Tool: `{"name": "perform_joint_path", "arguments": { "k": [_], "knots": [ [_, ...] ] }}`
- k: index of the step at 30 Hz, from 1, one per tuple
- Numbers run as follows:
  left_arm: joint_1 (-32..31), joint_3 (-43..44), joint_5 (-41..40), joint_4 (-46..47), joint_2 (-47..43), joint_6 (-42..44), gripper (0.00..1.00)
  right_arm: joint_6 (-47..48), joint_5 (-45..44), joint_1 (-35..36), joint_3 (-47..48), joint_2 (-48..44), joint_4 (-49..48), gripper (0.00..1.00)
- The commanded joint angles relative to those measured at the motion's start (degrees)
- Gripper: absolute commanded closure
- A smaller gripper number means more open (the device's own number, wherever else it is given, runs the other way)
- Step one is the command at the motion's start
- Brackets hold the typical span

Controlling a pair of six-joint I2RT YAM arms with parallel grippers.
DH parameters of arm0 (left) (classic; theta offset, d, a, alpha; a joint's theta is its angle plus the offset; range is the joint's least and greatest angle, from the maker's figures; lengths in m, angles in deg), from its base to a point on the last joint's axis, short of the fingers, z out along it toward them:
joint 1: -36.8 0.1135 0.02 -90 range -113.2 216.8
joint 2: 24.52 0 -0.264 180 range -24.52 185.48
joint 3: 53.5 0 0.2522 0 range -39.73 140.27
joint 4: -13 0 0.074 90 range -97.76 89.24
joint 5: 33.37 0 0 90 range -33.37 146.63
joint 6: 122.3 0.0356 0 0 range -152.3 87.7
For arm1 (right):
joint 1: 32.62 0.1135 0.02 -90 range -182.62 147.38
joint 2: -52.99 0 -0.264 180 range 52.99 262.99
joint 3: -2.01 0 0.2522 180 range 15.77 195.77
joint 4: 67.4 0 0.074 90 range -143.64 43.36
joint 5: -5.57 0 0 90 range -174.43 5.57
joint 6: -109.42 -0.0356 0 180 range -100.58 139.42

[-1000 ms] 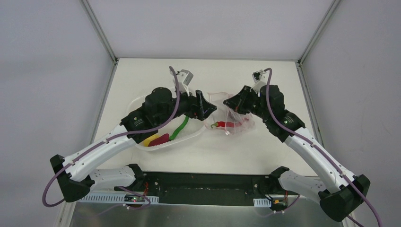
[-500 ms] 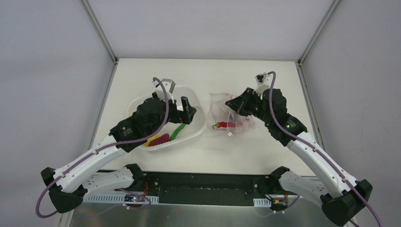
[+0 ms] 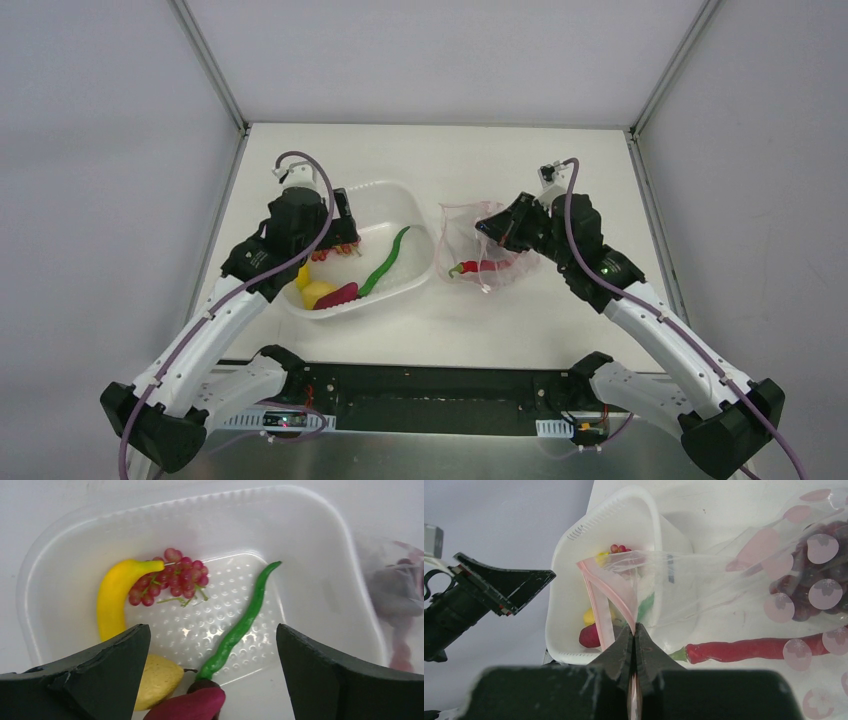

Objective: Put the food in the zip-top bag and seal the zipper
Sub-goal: Pick up the fake fruit from the bin.

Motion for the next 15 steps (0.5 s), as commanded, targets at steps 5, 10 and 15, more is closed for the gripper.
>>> {"name": "perform_joint_path", "arguments": {
  "k": [5, 10, 15],
  "knots": [
    [9.91, -1.18, 6.35, -4.03, 10.65, -0.10, 0.03, -1.33, 2.07, -0.24, 0.07, 0.88, -3.82, 1.00],
    [11.48, -1.63, 7.93, 0.26, 19.43, -4.09, 0.06, -1.66, 2.31, -0.26, -0.12, 1.52, -3.80, 1.00],
    [11.52, -0.57, 4.58, 3.86, 26.79, -9.16, 0.09, -2.27, 2.01, -0.23, -0.68, 1.47, -4.18, 1.00]
  ]
}}
